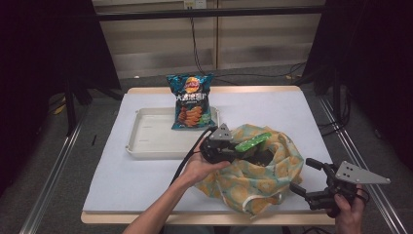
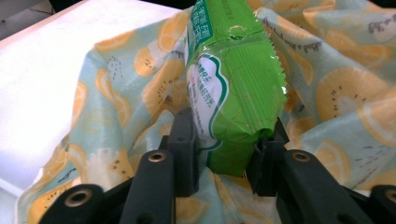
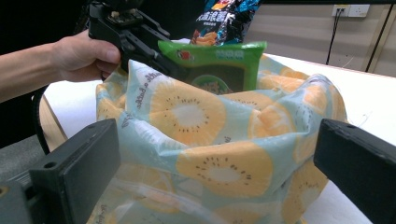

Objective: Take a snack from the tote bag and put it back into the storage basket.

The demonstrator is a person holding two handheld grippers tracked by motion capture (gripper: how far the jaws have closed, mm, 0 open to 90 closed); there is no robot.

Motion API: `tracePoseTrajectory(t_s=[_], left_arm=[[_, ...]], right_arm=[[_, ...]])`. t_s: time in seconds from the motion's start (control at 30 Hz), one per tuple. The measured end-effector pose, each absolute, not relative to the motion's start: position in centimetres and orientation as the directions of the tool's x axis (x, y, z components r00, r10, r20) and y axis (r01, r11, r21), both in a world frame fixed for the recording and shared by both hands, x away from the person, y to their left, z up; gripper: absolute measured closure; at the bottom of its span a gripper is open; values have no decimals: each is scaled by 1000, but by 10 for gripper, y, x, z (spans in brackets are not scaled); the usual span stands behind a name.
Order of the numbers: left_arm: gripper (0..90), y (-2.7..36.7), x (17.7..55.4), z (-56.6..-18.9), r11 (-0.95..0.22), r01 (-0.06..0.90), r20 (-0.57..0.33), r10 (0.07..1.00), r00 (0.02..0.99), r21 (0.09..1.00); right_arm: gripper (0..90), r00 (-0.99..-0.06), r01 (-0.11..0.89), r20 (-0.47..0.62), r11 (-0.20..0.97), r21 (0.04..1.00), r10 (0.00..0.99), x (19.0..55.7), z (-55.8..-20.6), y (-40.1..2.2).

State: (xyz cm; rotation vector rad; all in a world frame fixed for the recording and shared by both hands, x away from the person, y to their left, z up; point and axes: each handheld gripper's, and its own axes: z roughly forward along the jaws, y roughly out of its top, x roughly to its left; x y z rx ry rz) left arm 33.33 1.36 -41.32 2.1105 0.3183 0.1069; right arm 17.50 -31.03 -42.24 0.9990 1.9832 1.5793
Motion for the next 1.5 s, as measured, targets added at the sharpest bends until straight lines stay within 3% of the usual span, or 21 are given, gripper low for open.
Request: tracePoseTrajectory(t_s=[0.43,1.1,1.5], left_arm=[[716,42,337,-389,-371,211,-115,263,958,904],[730,58,327,-349,-286,134,-80,191,978,949],[730,80,328,-335,-227,159,-108,224,969,961]], right_arm=[[1,-642,285,126,83,955,756,179,-422,-311],[0,-650,280,120,90,956,750,177,-423,-312],[1,-656,282,114,102,954,746,177,-424,-312]])
